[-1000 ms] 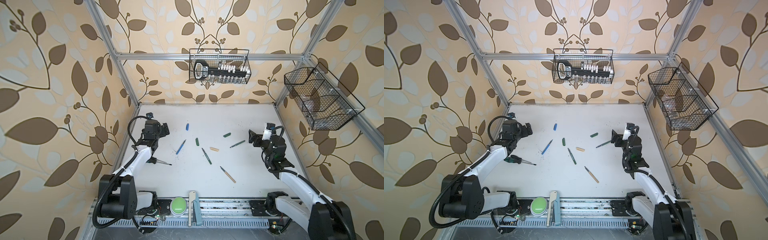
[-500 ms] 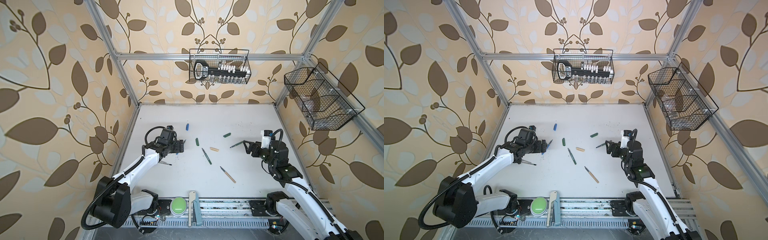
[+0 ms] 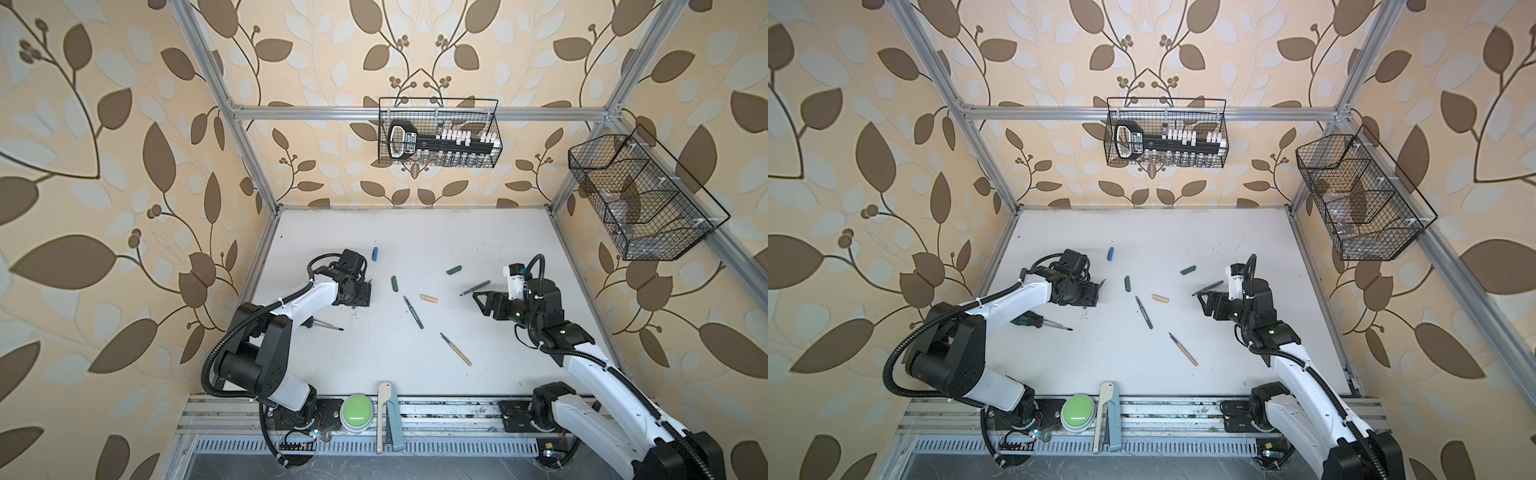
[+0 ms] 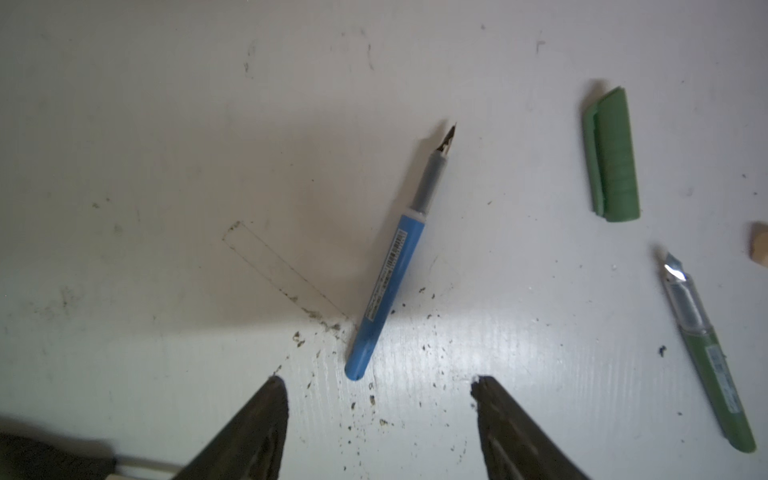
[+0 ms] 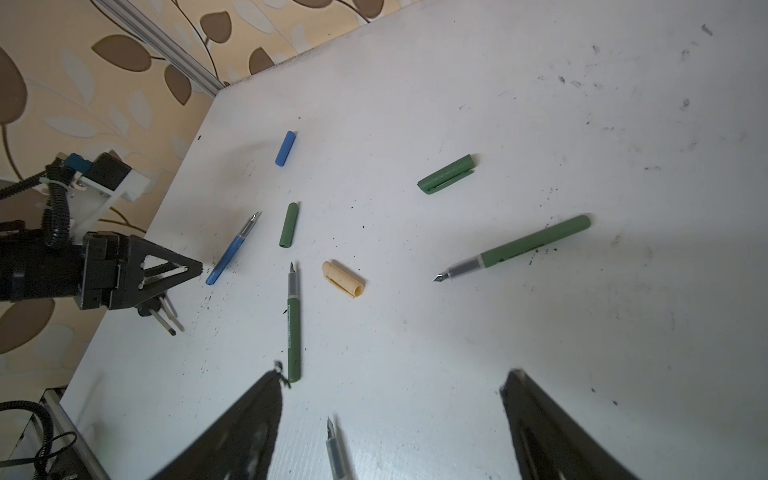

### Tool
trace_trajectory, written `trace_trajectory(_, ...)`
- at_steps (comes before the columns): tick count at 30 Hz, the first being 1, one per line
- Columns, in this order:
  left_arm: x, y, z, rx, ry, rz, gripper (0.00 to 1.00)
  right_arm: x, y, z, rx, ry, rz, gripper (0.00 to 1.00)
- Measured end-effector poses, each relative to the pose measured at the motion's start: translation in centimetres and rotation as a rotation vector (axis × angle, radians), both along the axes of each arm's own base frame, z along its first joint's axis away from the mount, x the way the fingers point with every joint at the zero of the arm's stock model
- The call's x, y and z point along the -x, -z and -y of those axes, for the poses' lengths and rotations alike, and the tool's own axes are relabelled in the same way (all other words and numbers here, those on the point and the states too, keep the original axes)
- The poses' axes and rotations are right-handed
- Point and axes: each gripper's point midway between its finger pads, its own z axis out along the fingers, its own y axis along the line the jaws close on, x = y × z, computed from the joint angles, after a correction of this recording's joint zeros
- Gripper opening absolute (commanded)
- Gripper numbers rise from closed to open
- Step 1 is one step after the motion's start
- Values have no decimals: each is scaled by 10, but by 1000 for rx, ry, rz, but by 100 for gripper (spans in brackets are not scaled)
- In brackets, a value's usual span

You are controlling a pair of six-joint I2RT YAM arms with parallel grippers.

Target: Insert the pens into the pen caps

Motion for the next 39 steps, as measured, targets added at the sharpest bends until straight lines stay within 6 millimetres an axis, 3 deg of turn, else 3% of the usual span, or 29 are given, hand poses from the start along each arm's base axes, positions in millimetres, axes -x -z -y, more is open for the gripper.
trace_trajectory(8,-10,11,7,-9,37,-39,52,4,3,-11,-8,-31,-16,84)
trace_trajectory(17,-11,30,8,-23,51,-93,46,5,3,-17,-16,-39,-24,84)
trace_trajectory(29,-12,38,8,-36,61,-115,37,0,6,-24,-14,-48,-49,84)
trace_trajectory(39,-13,39,8,-47,72,-112,15,-1,6,-31,-17,-62,-48,84)
